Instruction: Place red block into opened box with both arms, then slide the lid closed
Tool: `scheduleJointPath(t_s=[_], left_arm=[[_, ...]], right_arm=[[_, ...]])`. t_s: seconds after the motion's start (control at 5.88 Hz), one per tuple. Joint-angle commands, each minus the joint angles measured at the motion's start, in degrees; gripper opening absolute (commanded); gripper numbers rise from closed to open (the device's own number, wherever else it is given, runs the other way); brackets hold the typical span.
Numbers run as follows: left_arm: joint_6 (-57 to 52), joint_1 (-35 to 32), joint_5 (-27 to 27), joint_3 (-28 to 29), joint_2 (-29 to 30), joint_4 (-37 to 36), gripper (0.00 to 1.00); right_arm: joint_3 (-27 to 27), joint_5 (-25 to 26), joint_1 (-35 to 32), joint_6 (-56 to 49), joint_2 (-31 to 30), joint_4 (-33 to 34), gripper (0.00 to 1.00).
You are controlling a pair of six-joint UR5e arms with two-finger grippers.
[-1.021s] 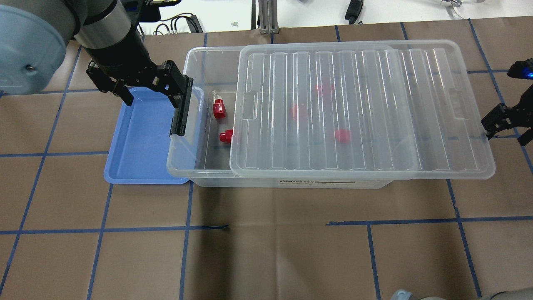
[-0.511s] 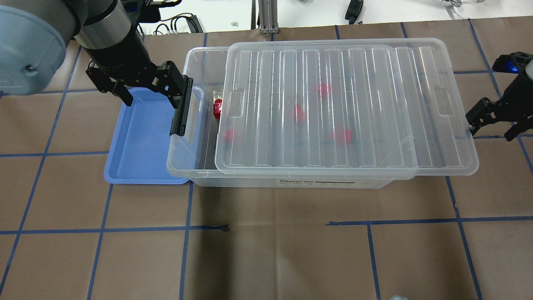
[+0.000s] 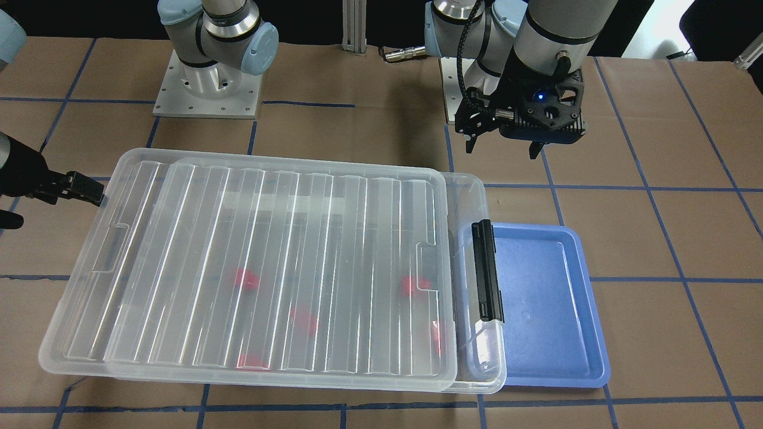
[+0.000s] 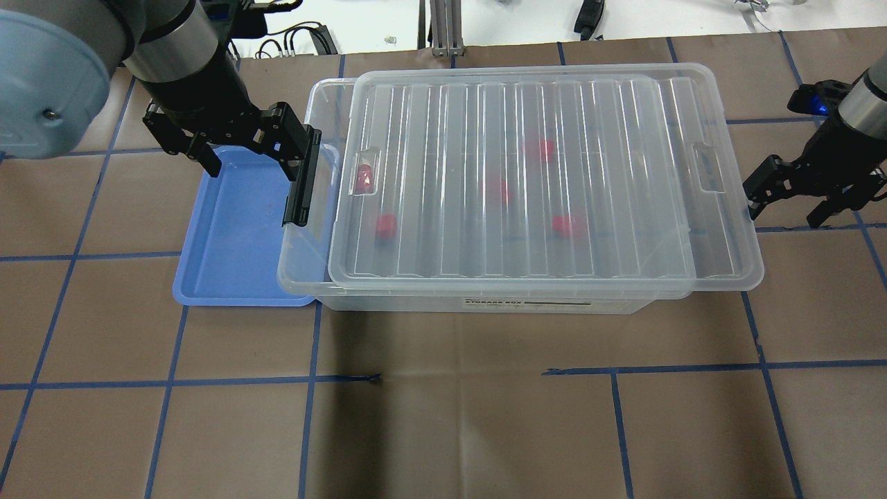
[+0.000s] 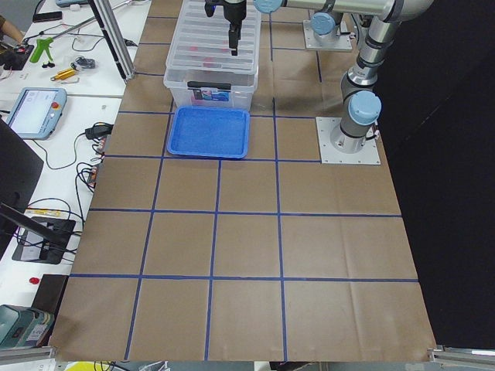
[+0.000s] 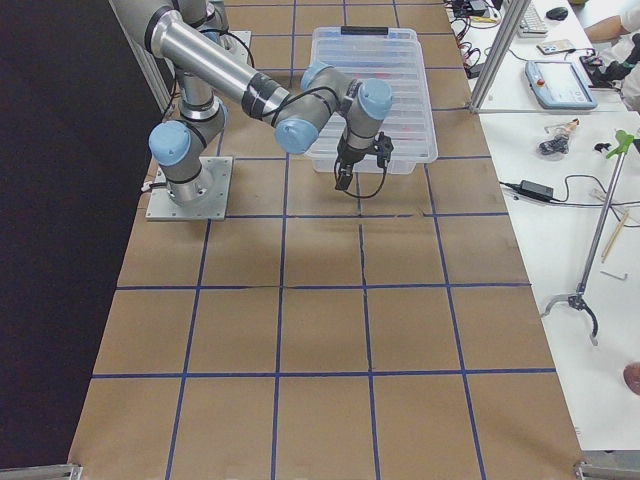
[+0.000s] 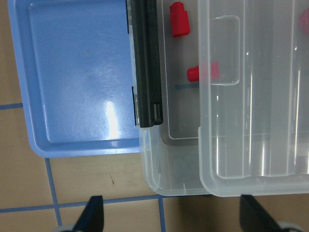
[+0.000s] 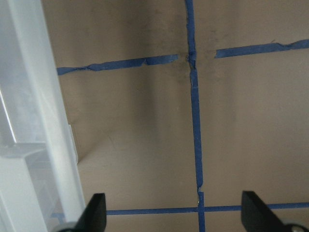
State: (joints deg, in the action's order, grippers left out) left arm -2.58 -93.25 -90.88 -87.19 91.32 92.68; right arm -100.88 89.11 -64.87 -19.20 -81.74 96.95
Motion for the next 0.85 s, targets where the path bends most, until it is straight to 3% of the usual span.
scheduleJointPath(t_s=[0.0,0.34,0.68], left_arm=[[-0.1,0.0,0.0,0.0,0.0,0.0,0.98],[-0.1,0.0,0.0,0.0,0.0,0.0,0.98],[-0.1,0.0,0.1,0.0,0.0,0.0,0.98]], right_arm=[[-0.1,-2.0,-3.0,1.9,-0.6,-0.1,1.00],[0.4,-1.7,-4.0,3.5,-0.7,-0.4,1.00],[8.8,1.7,-4.0,2.9,-3.1,-4.1,1.00]])
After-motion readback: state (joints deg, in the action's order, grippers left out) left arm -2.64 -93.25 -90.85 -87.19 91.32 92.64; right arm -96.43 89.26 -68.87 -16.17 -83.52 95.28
